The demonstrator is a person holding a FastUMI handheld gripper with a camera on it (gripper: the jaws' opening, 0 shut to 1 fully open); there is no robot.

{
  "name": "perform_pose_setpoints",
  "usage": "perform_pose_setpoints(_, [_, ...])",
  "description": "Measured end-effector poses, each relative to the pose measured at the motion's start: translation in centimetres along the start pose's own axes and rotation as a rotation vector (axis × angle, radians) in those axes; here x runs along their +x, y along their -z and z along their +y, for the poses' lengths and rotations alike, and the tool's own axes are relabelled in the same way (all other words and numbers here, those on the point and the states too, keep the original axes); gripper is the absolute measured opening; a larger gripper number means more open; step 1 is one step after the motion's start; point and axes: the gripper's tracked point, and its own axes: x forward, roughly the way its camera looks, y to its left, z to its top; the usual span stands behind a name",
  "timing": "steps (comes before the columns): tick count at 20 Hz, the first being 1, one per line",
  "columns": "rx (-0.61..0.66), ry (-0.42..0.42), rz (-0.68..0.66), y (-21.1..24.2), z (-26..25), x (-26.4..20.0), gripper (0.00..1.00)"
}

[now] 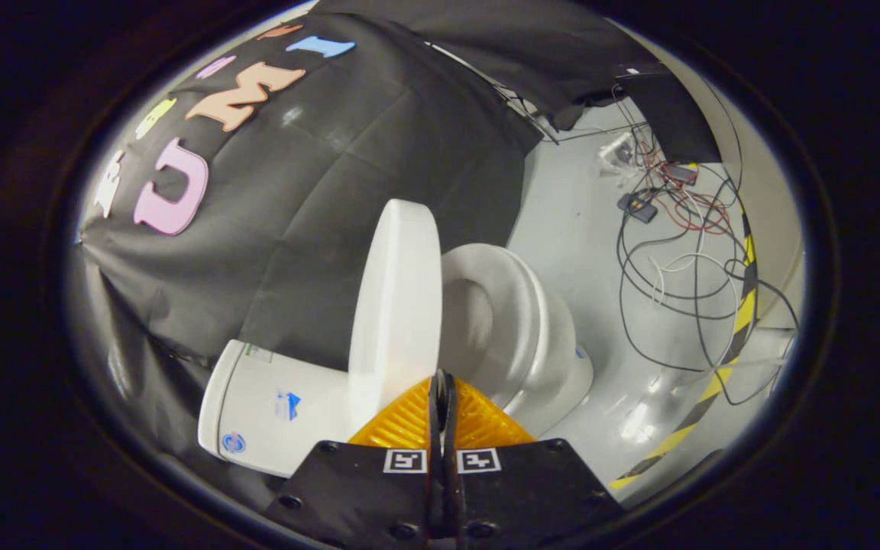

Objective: Open the toilet lid.

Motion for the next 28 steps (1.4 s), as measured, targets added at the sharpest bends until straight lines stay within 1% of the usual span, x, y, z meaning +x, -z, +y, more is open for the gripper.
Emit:
perform_pose_setpoints(7, [-0.188,-0.012,-0.054,-1.0,5.1,-1.9,0.00])
perform_pose_setpoints(11, [-0.257,0.015,-0.069,-1.3,6.7,-2.5,0.00])
perform_pose_setpoints(15, [-0.292,0.034,-0.105,-1.5,7.7,-3.0,0.00])
perform_pose_setpoints(19, [-0.229,0.030,-0.107,-1.1,8.6,-3.3,0.00])
perform_pose_setpoints(25, [-0.325,0.031,-0.132,-1.2,10.9,-3.9,0.00])
perform_pose_setpoints(28, [-0.327,0.048,-0.161,-1.0,11.3,-4.3,0.00])
